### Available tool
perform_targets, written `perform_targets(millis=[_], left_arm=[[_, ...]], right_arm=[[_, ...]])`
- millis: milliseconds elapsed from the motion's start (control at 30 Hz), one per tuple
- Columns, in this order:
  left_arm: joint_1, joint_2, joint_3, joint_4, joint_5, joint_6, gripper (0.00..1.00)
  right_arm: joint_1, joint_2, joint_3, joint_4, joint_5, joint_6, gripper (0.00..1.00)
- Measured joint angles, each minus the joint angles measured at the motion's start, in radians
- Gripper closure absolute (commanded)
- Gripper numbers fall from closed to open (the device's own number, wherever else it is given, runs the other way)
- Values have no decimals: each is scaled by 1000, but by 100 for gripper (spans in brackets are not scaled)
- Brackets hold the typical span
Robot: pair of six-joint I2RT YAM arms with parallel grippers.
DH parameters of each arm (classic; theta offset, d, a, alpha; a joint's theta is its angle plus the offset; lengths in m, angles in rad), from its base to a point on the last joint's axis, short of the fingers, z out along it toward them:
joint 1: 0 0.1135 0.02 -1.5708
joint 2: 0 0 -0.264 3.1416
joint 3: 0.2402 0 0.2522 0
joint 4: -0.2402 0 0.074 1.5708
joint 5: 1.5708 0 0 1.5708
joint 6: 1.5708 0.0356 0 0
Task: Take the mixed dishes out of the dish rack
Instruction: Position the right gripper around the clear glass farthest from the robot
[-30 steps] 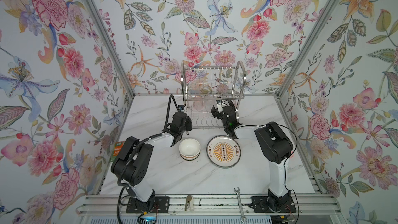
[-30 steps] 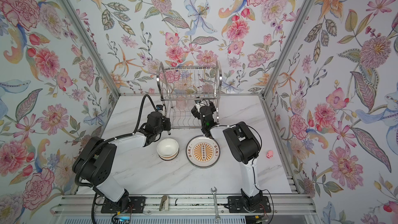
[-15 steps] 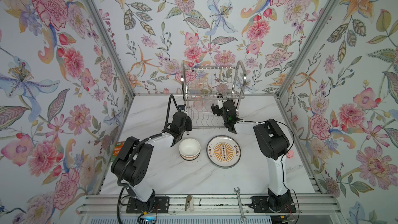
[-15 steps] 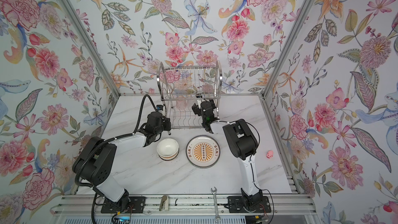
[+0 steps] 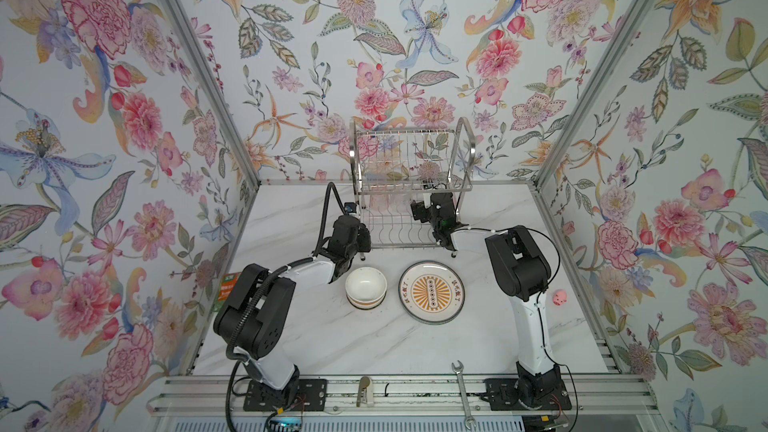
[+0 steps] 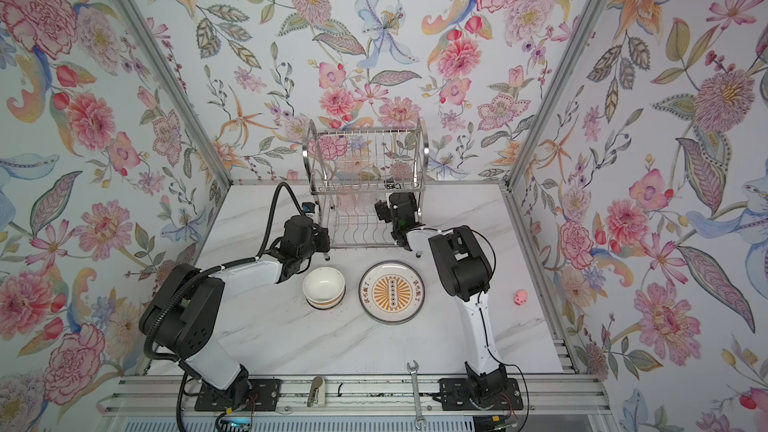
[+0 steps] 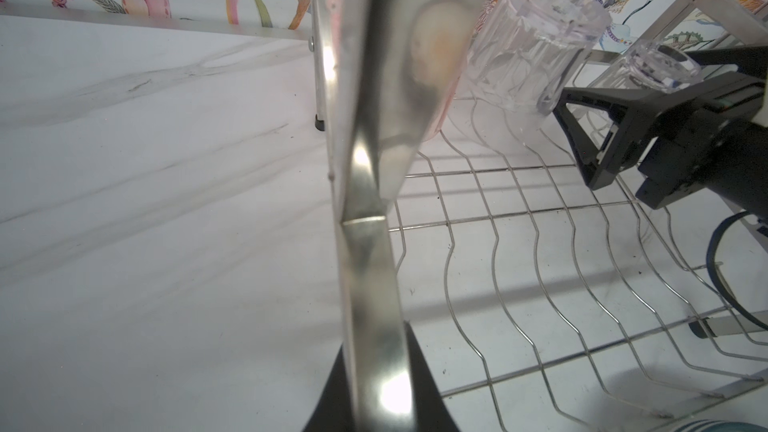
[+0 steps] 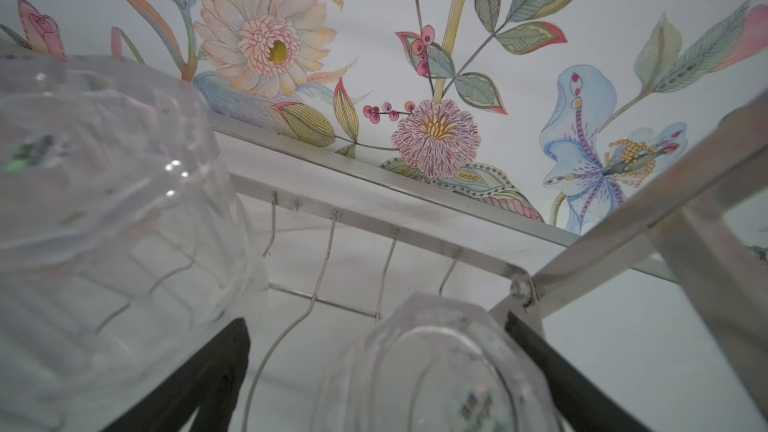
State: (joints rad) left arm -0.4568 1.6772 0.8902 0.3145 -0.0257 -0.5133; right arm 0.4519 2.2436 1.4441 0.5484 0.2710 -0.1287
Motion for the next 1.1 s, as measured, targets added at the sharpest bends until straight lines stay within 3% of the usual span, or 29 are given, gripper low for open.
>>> perform_targets(millis=[533, 1100], left_arm=[[0, -3, 0, -6, 0, 0, 89], [0, -6, -2, -8, 0, -3, 88]], right_arm=[[-36, 69, 151, -92, -74, 74, 16], [-42, 77, 177, -97, -106, 89, 45]])
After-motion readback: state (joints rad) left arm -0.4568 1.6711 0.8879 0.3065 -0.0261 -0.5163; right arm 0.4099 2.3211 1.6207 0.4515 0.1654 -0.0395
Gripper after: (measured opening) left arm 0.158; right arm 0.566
